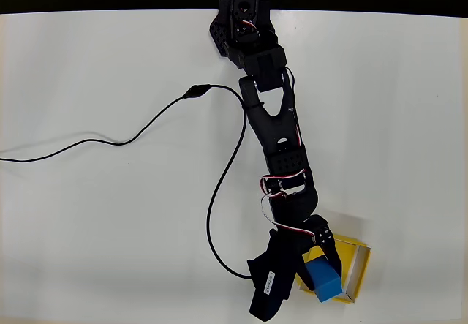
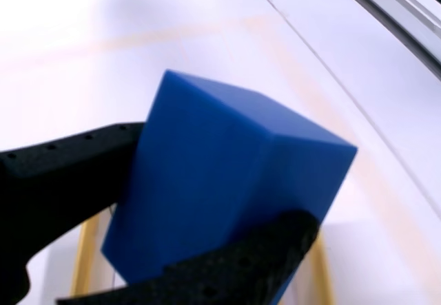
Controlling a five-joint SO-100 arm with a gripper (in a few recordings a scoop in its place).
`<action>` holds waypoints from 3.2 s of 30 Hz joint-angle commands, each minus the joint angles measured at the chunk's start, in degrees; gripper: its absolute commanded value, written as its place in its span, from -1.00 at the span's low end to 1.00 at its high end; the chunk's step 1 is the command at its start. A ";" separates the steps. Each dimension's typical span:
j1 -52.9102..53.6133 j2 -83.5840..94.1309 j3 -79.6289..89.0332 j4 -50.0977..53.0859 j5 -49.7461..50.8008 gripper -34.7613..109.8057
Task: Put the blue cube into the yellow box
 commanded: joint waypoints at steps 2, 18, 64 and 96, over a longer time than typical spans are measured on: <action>-0.88 1.32 -8.79 -4.39 0.97 -0.38; -2.11 -5.62 -12.57 -5.89 5.45 -0.09; 5.98 85.52 66.45 36.47 1.23 -0.52; 24.61 128.14 92.81 82.79 3.34 -0.52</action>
